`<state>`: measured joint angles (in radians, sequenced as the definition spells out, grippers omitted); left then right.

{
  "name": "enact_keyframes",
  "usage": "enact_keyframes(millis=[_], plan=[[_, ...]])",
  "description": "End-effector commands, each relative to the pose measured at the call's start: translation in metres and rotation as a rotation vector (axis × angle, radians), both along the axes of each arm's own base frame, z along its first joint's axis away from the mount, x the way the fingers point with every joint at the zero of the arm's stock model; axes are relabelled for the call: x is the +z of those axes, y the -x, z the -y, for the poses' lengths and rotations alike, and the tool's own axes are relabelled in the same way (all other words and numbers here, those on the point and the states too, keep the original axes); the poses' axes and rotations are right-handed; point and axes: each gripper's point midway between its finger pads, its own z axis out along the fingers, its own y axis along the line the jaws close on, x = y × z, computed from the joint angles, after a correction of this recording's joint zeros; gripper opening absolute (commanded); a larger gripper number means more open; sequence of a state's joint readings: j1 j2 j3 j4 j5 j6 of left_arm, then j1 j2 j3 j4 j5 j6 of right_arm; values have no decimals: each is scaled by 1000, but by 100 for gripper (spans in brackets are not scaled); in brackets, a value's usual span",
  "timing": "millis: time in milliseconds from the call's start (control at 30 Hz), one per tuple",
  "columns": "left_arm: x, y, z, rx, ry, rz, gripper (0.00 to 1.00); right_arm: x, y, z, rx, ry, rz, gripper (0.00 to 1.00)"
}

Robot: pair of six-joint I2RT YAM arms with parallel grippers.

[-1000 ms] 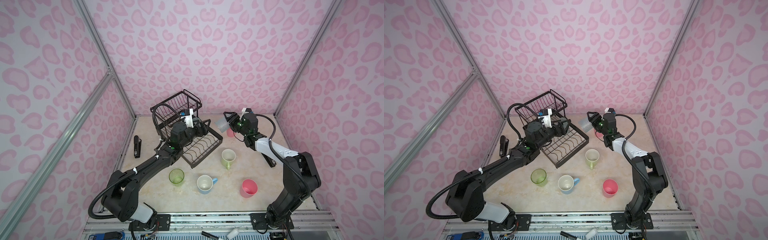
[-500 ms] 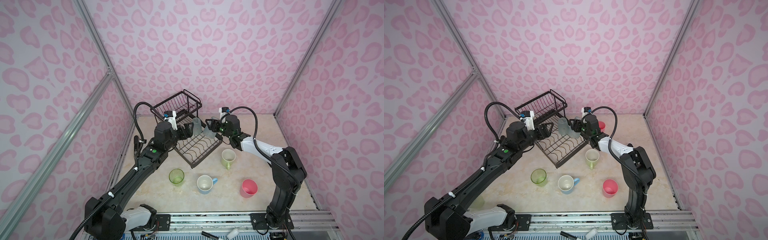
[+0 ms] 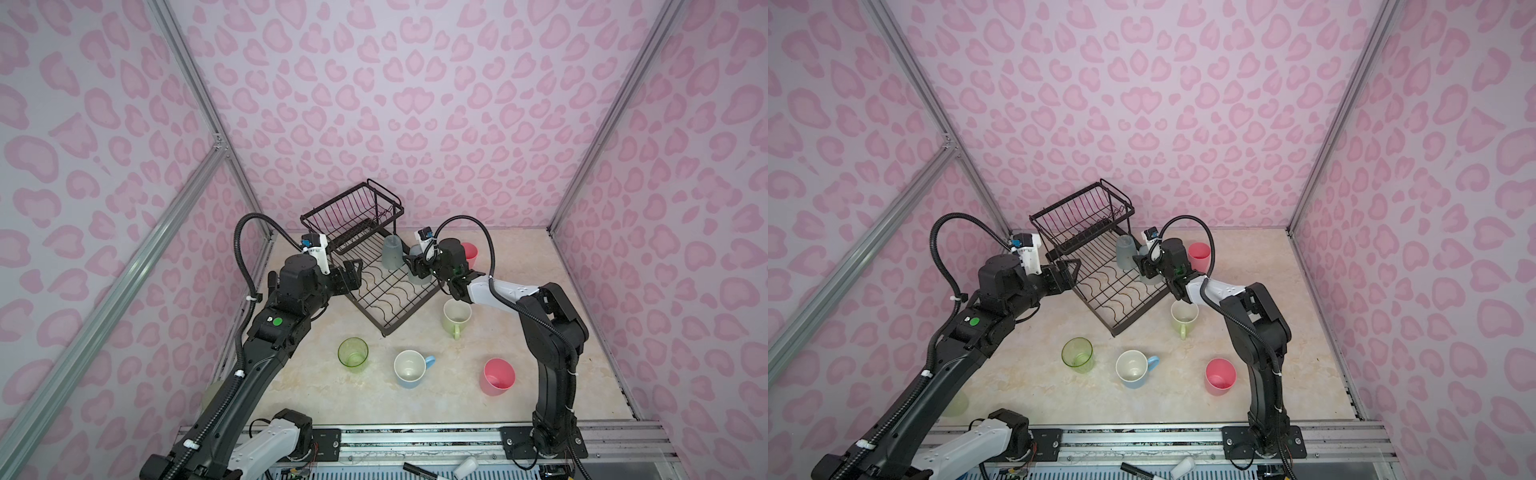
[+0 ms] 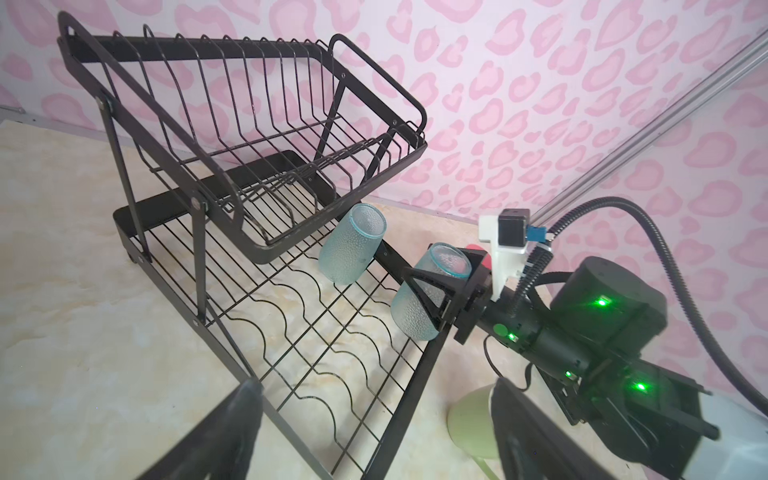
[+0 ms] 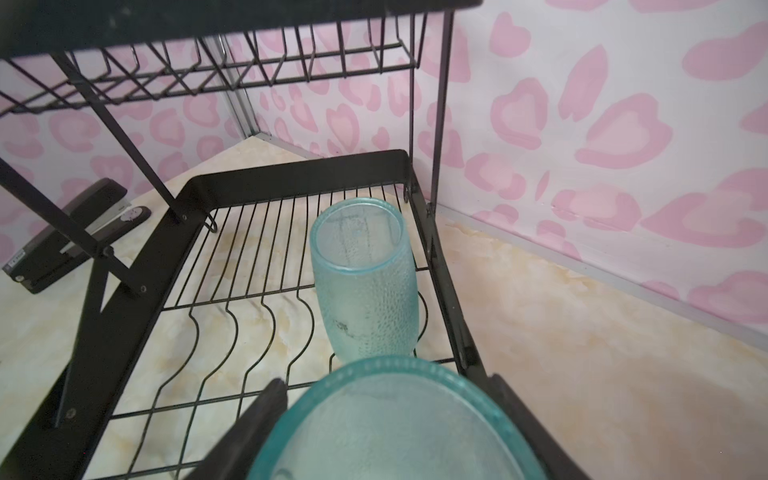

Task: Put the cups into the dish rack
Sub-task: 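Lower the teal cup into the lower tier beside the first cup with the right gripper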

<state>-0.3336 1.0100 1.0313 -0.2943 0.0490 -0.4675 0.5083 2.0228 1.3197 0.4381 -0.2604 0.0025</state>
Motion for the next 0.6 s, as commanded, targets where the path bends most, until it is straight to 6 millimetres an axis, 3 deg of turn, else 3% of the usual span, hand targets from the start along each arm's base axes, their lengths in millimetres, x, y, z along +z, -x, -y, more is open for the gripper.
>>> enact_keyframes(millis=[0,567], plan=[[0,4,-10,24,-49,4,88,6,-6,-10,50,15,91,60],[-18,-3,-14,39,-56,-27,88,-24,-16,-26,71,95,153,63]])
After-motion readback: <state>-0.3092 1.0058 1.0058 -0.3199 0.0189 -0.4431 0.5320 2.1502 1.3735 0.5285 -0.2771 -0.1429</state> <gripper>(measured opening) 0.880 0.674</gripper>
